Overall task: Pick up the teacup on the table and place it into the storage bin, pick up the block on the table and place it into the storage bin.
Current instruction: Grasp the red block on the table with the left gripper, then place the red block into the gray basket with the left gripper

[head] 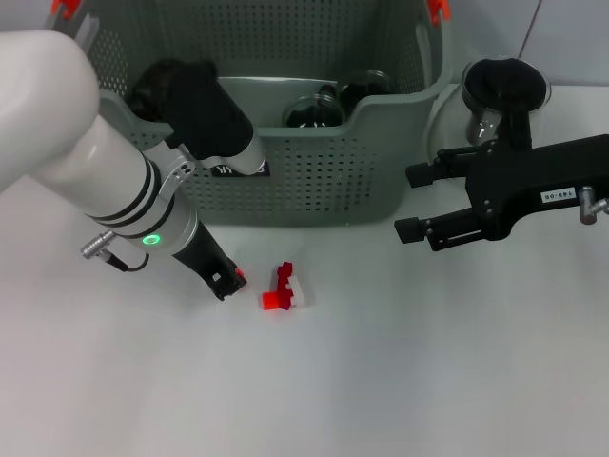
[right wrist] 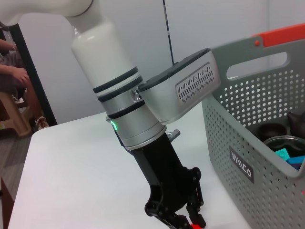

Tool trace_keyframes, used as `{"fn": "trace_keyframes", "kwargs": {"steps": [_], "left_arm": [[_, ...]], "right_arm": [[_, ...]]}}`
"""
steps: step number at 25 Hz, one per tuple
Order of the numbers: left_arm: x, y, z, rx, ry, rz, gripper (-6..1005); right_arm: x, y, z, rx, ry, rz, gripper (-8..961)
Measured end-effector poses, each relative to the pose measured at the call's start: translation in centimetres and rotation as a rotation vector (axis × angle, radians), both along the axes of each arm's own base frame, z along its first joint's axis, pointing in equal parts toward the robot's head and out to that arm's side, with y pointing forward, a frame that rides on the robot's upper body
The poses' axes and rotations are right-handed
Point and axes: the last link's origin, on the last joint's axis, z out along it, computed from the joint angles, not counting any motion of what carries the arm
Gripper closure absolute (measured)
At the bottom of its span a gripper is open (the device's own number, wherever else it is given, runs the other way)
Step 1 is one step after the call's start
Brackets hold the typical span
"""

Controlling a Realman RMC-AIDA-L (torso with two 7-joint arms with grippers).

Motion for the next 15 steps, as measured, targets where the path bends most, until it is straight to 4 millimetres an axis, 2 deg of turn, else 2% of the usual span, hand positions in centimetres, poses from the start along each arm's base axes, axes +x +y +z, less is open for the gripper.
{"fn": "trace_keyframes", "kwargs": {"steps": [6,10,15], "left_arm": [[0.2,-0.2,0.0,-0.017,0.004,0.007,788],[0.3,-0.3,0.1,-0.028,0.002,0.016,816],[1.6,-0.7,1.2,-0.044,-0.014,0.018,831]], "right_arm": [[0.1,-0.1,0.0,-0.002,0.001,-0.001,76],[0.2,-0.2,0.0,-0.004,0.001,-0.004,76],[0.3,-0.2,0.1,-0.003,0.000,-0.004,75]]}}
